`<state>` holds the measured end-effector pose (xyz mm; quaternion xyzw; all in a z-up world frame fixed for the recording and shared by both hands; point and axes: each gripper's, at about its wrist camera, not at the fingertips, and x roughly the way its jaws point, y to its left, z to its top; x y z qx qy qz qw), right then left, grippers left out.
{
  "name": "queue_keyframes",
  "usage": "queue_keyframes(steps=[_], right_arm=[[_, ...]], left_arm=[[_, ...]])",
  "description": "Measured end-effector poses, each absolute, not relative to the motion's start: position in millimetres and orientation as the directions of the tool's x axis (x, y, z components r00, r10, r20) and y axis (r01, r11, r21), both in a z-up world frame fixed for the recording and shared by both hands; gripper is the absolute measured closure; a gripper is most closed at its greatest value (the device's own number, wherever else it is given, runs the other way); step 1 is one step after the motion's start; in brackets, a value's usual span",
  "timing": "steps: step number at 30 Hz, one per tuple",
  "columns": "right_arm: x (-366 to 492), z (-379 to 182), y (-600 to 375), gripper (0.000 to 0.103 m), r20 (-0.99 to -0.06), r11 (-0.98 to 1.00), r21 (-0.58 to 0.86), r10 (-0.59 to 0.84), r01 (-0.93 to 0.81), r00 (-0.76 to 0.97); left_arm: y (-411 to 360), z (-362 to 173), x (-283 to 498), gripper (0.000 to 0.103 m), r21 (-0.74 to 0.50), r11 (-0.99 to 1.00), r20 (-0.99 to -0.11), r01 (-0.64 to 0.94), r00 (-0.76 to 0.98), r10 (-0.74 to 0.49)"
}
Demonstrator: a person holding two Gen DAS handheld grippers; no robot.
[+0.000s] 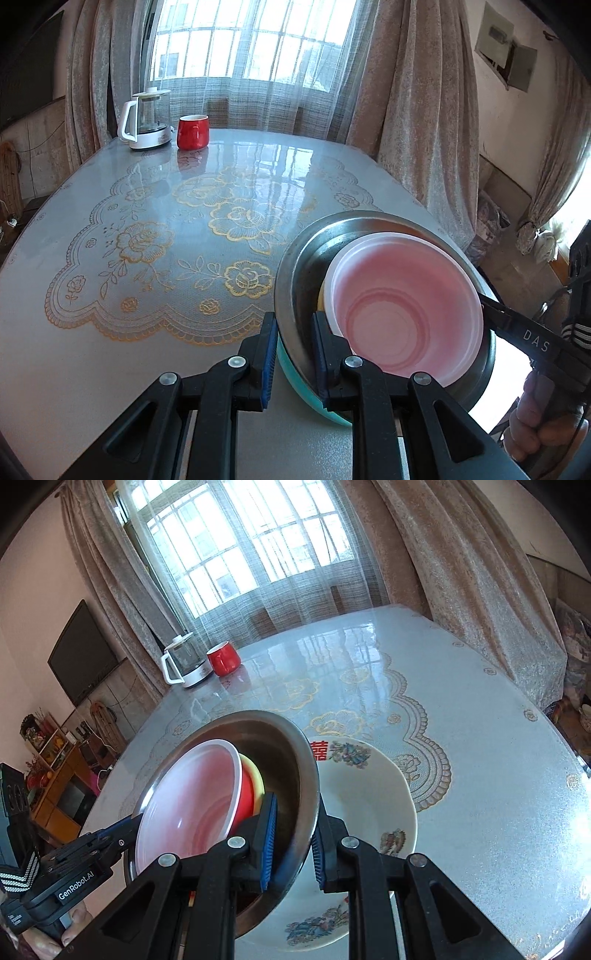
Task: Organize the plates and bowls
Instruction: 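Carry the steel bowl stack over and lower it onto the plates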
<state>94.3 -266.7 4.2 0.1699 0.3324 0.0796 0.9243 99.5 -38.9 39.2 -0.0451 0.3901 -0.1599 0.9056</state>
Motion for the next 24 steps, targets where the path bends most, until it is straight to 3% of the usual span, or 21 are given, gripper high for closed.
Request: queue_keyframes(steps=[24], right_arm=[[107.9,-27.2,-289.9,0.085,-0.641,0.934,0.353,0.201,0.052,0.741]], left_arm=[[-64.8,18.3,111.1,0.082,-0.199,0.94,-0.739,0.276,0.588,-0.329]])
